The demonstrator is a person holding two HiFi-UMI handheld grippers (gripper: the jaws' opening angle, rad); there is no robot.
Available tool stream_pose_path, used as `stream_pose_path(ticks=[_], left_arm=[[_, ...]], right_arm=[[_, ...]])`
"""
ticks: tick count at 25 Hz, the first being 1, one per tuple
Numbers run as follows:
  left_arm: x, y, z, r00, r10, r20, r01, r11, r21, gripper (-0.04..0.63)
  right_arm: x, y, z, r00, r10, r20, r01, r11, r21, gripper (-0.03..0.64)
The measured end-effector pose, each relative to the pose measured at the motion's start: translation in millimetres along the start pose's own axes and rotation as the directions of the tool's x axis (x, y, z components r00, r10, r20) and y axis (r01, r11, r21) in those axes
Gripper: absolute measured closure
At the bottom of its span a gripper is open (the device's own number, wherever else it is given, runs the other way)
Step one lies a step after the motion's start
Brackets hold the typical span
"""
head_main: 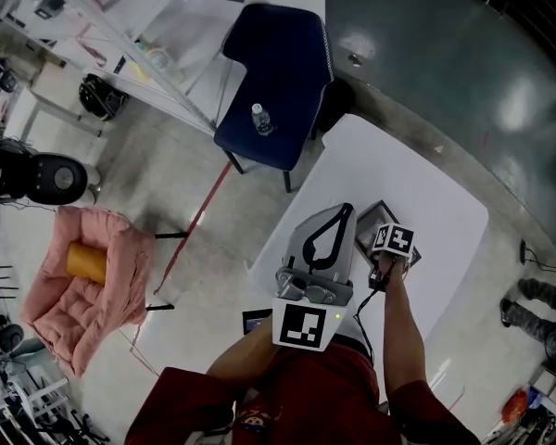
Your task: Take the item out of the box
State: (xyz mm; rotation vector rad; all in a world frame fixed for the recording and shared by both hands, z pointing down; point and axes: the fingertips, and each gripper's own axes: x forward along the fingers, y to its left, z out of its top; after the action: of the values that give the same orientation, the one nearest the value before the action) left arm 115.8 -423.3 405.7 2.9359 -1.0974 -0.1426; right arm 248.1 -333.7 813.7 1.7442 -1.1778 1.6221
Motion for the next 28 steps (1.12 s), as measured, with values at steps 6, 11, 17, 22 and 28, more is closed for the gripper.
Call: stream_pose_path(ticks=[6, 11, 17, 22, 28], left_arm=[[-2, -3, 2, 1.0, 0.0, 0.001, 0.0, 1.0, -0.001, 0.592], [-3, -5, 6, 1.0, -0.001, 0.007, 0.001, 1.0, 0.008, 0.592], [-9, -6, 8, 1.0, 0.0, 0.01, -0.001, 1.0, 0.022, 0.592], [-16, -8, 16, 1.0, -0.001, 0.027, 0.0, 1.0, 0.019, 0.592], [-24, -11, 24, 0.999, -0.011, 0.039, 0.01, 1.0, 0.029, 0.592]], right_arm=[[-2, -2, 1, 1.0, 0.02, 0.01, -0.02, 0.999, 0.042, 0.557], [-6, -3, 3, 0.999, 0.019, 0.03, -0.02, 0.999, 0.043, 0.596], [-14, -1, 4, 0.996, 0.038, 0.076, -0.042, 0.998, 0.053, 0.609], [-31, 6, 7, 0.989, 0.047, 0.137, -0.053, 0.998, 0.041, 0.611], [-56, 17, 10, 0.976, 0.083, 0.201, -0.088, 0.996, 0.019, 0.611]])
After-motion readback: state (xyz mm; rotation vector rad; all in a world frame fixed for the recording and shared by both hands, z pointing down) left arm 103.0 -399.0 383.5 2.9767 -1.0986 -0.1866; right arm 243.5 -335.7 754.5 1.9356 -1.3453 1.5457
